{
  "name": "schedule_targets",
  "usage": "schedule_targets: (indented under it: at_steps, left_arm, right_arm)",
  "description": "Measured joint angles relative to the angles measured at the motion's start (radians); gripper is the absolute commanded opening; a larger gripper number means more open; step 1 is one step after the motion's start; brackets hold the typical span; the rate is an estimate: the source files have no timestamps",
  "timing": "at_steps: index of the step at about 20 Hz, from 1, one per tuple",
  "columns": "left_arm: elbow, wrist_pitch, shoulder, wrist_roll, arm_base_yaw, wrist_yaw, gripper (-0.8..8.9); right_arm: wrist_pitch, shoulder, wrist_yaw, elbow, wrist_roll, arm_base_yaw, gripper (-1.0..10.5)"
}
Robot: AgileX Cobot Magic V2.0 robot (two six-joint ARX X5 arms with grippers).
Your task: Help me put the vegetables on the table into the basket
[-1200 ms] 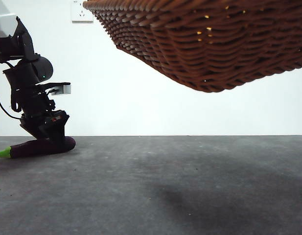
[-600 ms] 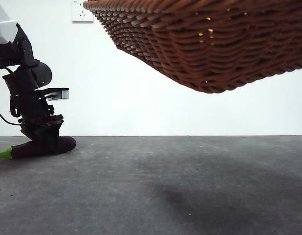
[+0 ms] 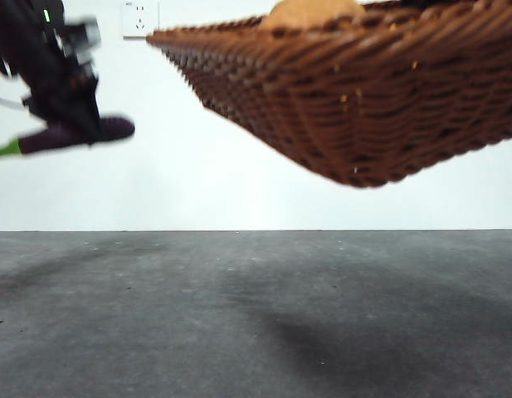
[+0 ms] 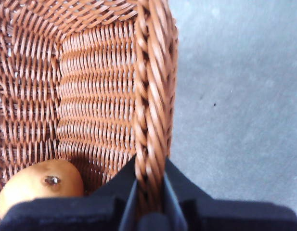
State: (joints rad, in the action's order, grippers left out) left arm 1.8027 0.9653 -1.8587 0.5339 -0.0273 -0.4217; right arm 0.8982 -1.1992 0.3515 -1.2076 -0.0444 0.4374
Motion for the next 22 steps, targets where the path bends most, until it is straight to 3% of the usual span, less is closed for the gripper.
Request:
schedule_targets:
  at_steps: [6, 11, 17, 19, 22]
  left_arm:
    - [0.0, 0.175, 0.28, 0.043, -0.092, -0.063, -0.05]
    - [0.0, 0.251, 0.476, 0.095, -0.364, 0.087, -0.06]
    - [-0.001, 0.342, 0.387, 0.176, -0.768, 0.344, -0.06]
    - [-0.001, 0.342, 0.318, 0.194, -0.85, 0.402, -0.06]
    - [-0.002, 0.333, 0.211, 0.22, -0.886, 0.42, -0.06]
  right_arm:
    - [-0.081, -0.132, 0.025, 0.0, 0.0, 0.0, -0.1]
    - [-0.09, -0.203, 0.087, 0.0, 0.0, 0.001, -0.1]
    - [-0.105, -0.206, 0.192, 0.0, 0.0, 0.001, -0.1]
    - [-0.098, -0.206, 0.193, 0.0, 0.001, 0.01, -0.1]
    - [-0.072, -0.206, 0.193, 0.0, 0.016, 0.011, -0.1]
